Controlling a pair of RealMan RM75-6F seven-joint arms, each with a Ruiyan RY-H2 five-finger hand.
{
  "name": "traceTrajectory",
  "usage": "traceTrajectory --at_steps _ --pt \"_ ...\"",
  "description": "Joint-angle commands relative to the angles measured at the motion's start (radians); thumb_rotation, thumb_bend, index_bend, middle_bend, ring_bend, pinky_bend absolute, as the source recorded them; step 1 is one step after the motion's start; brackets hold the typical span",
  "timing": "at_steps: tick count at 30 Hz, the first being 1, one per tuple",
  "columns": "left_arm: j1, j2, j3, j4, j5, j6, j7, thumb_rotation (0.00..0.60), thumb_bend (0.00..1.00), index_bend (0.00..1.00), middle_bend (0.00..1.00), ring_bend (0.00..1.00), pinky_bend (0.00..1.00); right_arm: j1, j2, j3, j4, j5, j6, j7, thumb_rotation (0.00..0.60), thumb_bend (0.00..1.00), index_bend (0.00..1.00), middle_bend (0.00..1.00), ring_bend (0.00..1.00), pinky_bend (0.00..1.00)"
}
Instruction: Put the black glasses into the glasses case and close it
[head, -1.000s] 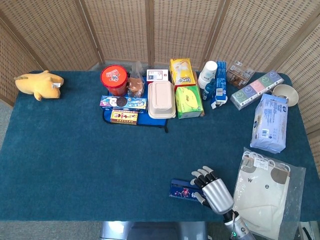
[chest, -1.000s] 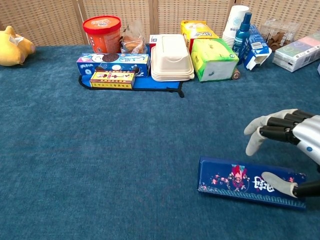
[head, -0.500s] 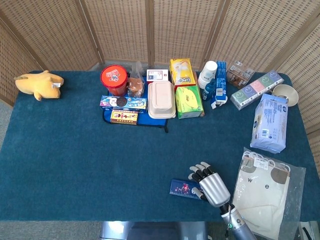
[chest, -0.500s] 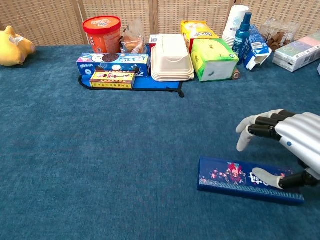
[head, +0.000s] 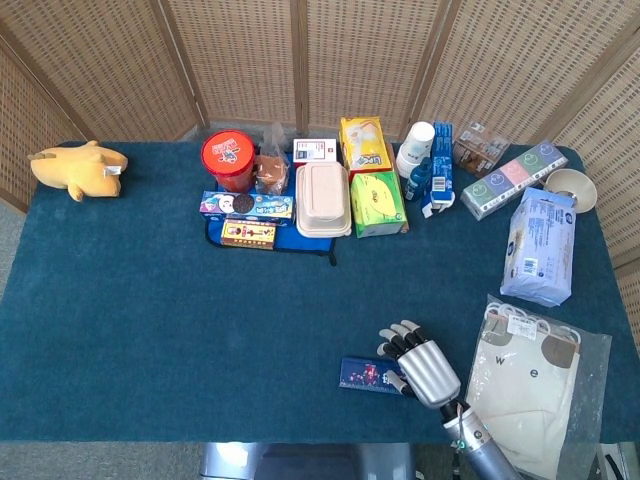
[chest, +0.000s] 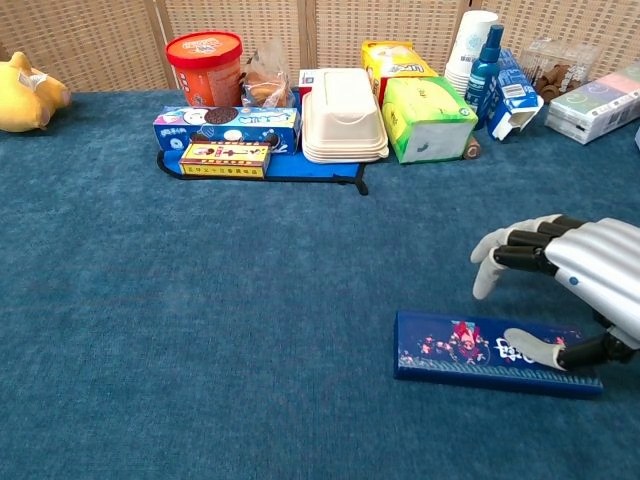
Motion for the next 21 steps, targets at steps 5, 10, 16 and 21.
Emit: traceTrajectory --at_steps 5,10,16,21 --pt "-0.003 0.000 -0.002 -0.008 0.000 -0.003 0.010 0.600 0.30 0.19 0.23 0.09 0.00 -0.004 0.062 -0.022 -0.090 -0.009 0.013 -0.018 0.600 0.32 0.37 0.27 0.20 0.23" --pt "-0.007 -0.004 -0.001 -0.008 -0.001 -0.012 0.013 0.600 0.30 0.19 0.23 0.09 0.00 -0.018 0.118 -0.050 -0.225 0.006 -0.011 -0.102 0.600 0.33 0.32 0.25 0.16 0.22" --pt "-0.011 -0.013 -0.003 0.007 -0.007 -0.026 0.004 0.600 0.30 0.19 0.23 0.09 0.00 -0.025 0.136 -0.069 -0.310 0.050 -0.072 -0.189 0.600 0.33 0.18 0.17 0.09 0.18" --pt "-0.013 -0.019 -0.004 0.023 -0.010 -0.030 -0.007 0.600 0.30 0.18 0.23 0.09 0.00 -0.019 0.139 -0.067 -0.340 0.085 -0.114 -0.243 0.600 0.33 0.10 0.13 0.06 0.17"
